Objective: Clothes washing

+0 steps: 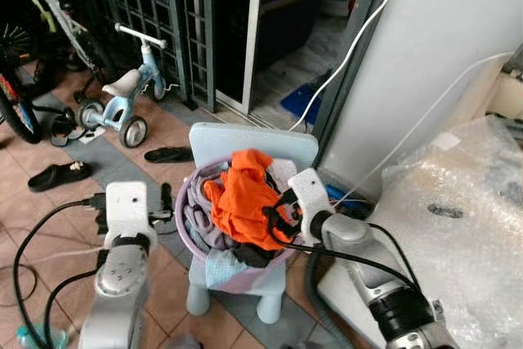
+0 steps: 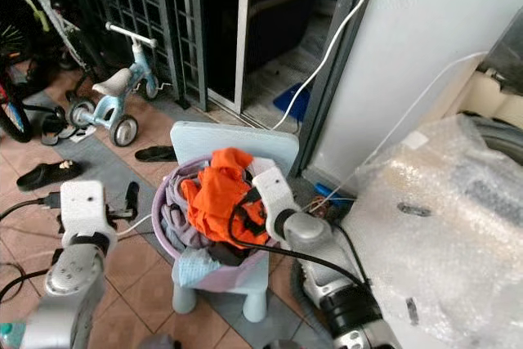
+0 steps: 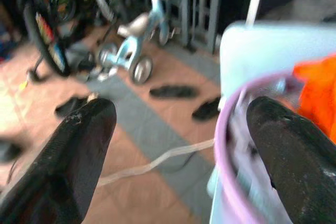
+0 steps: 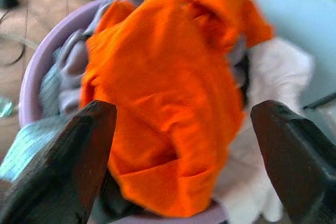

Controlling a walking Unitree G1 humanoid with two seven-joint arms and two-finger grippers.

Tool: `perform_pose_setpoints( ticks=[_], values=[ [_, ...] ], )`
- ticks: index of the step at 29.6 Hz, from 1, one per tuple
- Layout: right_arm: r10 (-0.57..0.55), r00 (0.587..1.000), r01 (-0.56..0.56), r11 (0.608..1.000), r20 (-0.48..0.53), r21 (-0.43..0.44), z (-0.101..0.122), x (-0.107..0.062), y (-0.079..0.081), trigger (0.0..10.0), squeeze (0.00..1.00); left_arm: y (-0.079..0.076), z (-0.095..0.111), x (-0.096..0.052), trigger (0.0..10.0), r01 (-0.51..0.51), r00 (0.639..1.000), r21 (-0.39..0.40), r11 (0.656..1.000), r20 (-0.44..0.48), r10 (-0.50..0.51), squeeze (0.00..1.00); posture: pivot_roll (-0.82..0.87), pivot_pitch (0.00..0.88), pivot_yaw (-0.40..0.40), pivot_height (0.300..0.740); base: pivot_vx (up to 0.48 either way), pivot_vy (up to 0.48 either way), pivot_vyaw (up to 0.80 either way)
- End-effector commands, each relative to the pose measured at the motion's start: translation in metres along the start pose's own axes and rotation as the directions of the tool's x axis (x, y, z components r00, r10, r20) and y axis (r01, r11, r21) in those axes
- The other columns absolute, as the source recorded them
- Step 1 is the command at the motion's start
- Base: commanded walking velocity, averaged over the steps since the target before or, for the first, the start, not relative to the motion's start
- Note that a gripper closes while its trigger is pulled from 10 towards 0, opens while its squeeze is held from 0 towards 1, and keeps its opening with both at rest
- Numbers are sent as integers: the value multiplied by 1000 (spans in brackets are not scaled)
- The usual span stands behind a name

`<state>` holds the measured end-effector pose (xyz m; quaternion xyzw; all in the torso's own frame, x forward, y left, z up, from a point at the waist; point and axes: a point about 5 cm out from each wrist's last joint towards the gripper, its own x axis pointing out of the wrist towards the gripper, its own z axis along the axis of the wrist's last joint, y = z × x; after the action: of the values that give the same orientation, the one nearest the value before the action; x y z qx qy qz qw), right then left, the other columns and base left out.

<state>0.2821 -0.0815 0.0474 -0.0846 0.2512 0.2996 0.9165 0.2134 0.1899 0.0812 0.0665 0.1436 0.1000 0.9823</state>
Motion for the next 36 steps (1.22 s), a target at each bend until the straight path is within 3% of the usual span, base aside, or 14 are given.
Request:
perform_pose_setpoints(
  ticks=[1, 8, 14, 17, 18, 19, 20, 26, 36],
  values=[
    [14, 1000, -14, 1000, -6, -24, 1, 4, 3, 10000, 0, 3, 5, -6, 10000, -2, 1000, 5, 1000, 10, 2, 0, 187, 25, -117, 740, 0, 0, 0],
    [-76, 997, 76, 997, -6, -30, 6, 24, 5, 10000, 0, 11, 8, -24, 10000, -4, 1000, -9, 1000, 3, 4, 0, 229, 110, -141, 740, 0, 0, 0],
    [-169, 986, 169, 984, 8, -59, 13, 30, -3, 10000, 0, 7, 15, -33, 10000, 58, 998, 11, 998, 26, -58, 0, 228, 163, -152, 740, 0, 0, 0],
    [-201, 980, 201, 979, 3, -23, 14, 36, -1, 10000, 0, 4, 13, -37, 10000, 68, 998, -15, 998, 18, -68, 0, 224, 188, -163, 740, 0, 0, 0],
    [-205, 979, 205, 979, -5, -3, 14, 39, 1, 7059, 0, 3, 13, -38, 10000, 68, 998, -15, 998, 16, -68, 0, 223, 194, -166, 740, 0, 0, 0],
    [-205, 979, 205, 979, -5, -3, 14, 39, 1, 7059, 0, 3, 13, -38, 10000, 68, 998, -15, 998, 16, -68, 0, 223, 194, -166, 740, 0, 0, 0],
    [-203, 979, 204, 978, -20, 31, 13, 43, 6, 314, 0, 2, 14, -41, 10000, 70, 997, -20, 997, 11, -70, 0, 224, 201, -171, 740, 0, 0, 0],
    [-157, 987, 161, 980, -42, 115, 26, 57, 28, 0, 0, -3, 16, -47, 10000, 83, 997, -43, 996, 8, -83, 0, 242, 219, -191, 740, 0, 0, 0],
    [-157, 986, 164, 966, -52, 200, 32, 61, 29, 0, 0, -2, 15, -49, 10000, 68, 998, -43, 997, -2, -68, 0, 253, 229, -205, 740, 0, 0, 0]
  ],
)
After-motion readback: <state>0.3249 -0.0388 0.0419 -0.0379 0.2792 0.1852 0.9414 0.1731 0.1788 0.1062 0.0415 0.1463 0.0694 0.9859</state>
